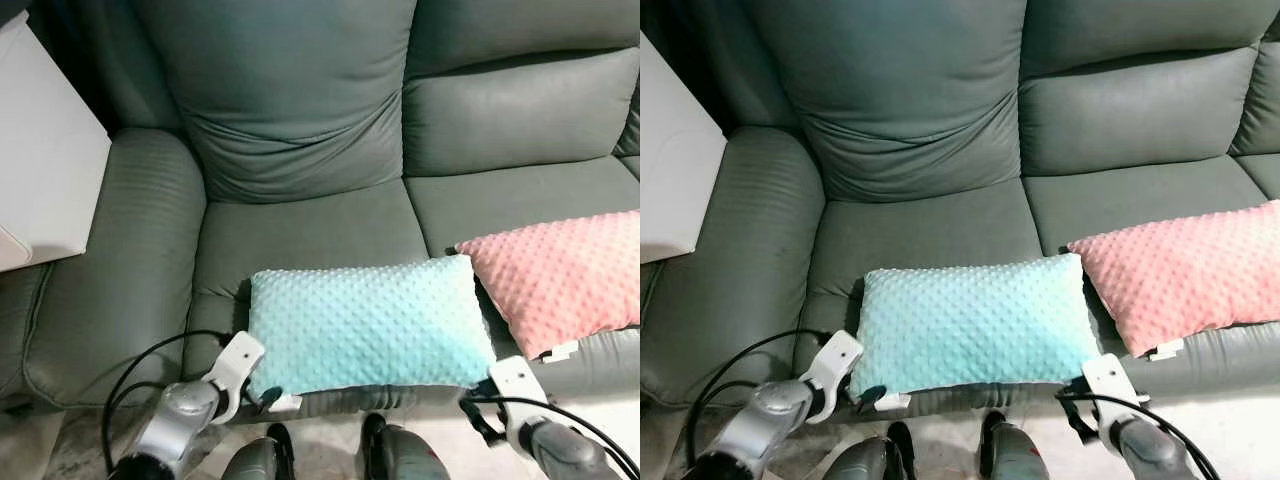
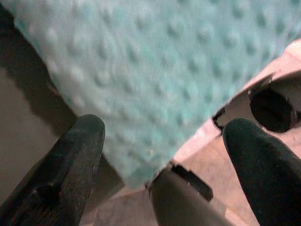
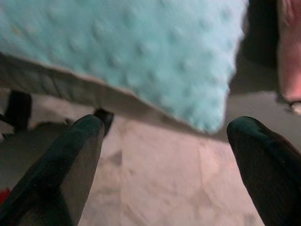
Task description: Move the pillow to the sofa
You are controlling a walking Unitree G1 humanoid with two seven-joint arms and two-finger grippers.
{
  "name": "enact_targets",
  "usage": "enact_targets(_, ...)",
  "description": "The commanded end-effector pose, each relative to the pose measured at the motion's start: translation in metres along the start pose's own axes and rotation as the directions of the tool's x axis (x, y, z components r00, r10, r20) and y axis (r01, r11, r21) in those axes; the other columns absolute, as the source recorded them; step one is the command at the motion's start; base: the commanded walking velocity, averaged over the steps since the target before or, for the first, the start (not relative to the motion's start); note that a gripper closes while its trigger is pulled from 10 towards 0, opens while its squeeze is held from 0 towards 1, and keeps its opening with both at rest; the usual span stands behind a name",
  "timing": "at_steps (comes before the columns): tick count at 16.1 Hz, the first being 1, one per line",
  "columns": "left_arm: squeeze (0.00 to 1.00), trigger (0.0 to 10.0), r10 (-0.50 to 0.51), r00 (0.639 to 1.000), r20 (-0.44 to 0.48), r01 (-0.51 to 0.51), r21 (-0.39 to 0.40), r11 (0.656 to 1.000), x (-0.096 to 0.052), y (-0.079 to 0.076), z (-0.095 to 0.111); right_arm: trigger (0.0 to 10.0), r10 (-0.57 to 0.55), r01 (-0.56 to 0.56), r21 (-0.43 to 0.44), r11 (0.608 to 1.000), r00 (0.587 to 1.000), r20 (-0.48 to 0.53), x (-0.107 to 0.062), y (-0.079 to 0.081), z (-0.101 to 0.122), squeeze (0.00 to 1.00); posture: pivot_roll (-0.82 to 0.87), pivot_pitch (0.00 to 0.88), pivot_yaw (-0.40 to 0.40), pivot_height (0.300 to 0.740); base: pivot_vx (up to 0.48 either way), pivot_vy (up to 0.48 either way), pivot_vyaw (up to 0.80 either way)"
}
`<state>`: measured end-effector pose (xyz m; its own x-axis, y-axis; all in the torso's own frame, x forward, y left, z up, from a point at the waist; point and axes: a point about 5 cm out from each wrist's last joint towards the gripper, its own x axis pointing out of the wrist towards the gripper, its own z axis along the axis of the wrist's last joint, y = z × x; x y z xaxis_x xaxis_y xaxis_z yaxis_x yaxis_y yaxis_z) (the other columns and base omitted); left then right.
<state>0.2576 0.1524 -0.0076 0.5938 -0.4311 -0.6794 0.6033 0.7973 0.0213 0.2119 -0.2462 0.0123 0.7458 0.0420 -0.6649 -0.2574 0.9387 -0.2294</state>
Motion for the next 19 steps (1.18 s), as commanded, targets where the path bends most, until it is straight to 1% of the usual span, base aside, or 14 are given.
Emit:
enact_targets(1,0.00,10.0,0.020,1.000,-0.024,-0.020,-0.011,1.000,0.000,0.000,-0.010,10.0,0.020,-0.020,0.006,1.000,1.000,-0.001,0.003,0.004,-0.007,0.00,-0.15,0.316,0.103,0.740,0.000,0.000,0.00)
enact_targets(2,0.00,10.0,0.038,0.999,-0.011,-0.038,-0.011,0.999,0.001,0.002,-0.007,10.0,0.006,-0.006,-0.011,1.000,1.000,0.007,0.008,0.002,-0.006,0.00,-0.14,0.317,0.104,0.740,0.000,0.000,0.00)
enact_targets(3,0.00,10.0,0.073,0.997,-0.002,-0.073,-0.010,0.997,0.003,0.004,-0.005,10.0,-0.017,0.018,-0.056,0.998,1.000,0.023,0.013,-0.001,-0.004,0.00,-0.14,0.320,0.105,0.740,0.000,0.000,0.00)
enact_targets(4,0.00,10.0,0.098,0.995,0.009,-0.098,-0.025,0.995,0.004,0.006,-0.004,10.0,-0.038,0.041,-0.084,0.996,0.999,0.036,0.017,-0.003,0.000,0.00,-0.13,0.322,0.105,0.740,0.000,0.000,0.00)
enact_targets(5,0.00,10.0,0.101,0.995,0.014,-0.100,-0.048,0.994,0.006,0.007,-0.002,10.0,-0.039,0.042,-0.081,0.996,0.999,0.037,0.021,-0.004,0.001,0.00,-0.13,0.325,0.107,0.740,0.000,0.000,0.00)
enact_targets(6,0.00,10.0,0.101,0.995,0.016,-0.100,-0.043,0.994,0.008,0.005,0.000,10.0,-0.041,0.044,-0.104,0.994,0.999,0.022,0.026,-0.006,0.001,0.00,-0.12,0.332,0.107,0.740,0.000,0.000,0.00)
enact_targets(7,0.00,10.0,0.118,0.993,0.019,-0.118,-0.023,0.993,0.009,0.006,0.002,10.0,-0.050,0.051,-0.130,0.990,0.999,0.013,0.029,-0.007,0.001,0.00,-0.12,0.335,0.109,0.740,0.000,0.000,0.00)
enact_targets(8,0.00,10.0,0.151,0.988,0.025,-0.151,-0.011,0.989,0.012,0.008,0.006,10.0,-0.057,0.060,-0.143,0.988,0.998,0.022,0.033,-0.009,0.004,0.00,-0.12,0.338,0.111,0.740,0.000,0.000,0.00)
enact_targets(9,0.00,10.0,0.162,0.986,0.028,-0.162,-0.006,0.987,0.013,0.008,0.007,10.0,-0.057,0.060,-0.146,0.987,0.998,0.024,0.035,-0.009,0.005,0.00,-0.12,0.340,0.112,0.740,0.000,0.000,0.00)
enact_targets(11,0.00,10.0,0.196,0.980,0.031,-0.196,0.004,0.981,0.015,0.011,0.012,10.0,-0.042,0.050,-0.161,0.986,0.998,0.049,0.041,-0.006,0.012,0.00,-0.12,0.343,0.115,0.740,0.000,0.000,0.00)
enact_targets(13,0.00,10.0,0.218,0.975,0.036,-0.219,0.038,0.975,0.019,0.012,0.017,10.0,-0.031,0.045,-0.178,0.983,0.996,0.082,0.047,-0.002,0.022,0.00,-0.12,0.346,0.116,0.740,0.000,0.000,0.00)
enact_targets(15,0.00,10.0,0.236,0.971,0.041,-0.238,0.055,0.970,0.020,0.012,0.019,10.0,-0.035,0.053,-0.189,0.981,0.995,0.097,0.050,0.000,0.027,0.00,-0.12,0.346,0.116,0.740,0.000,0.000,0.00)
enact_targets(19,0.00,10.0,0.298,0.952,0.069,-0.304,0.107,0.947,0.024,0.014,0.031,10.0,-0.013,0.043,-0.188,0.981,0.988,0.155,0.060,0.015,0.044,0.00,-0.10,0.353,0.118,0.740,0.000,0.000,0.00)
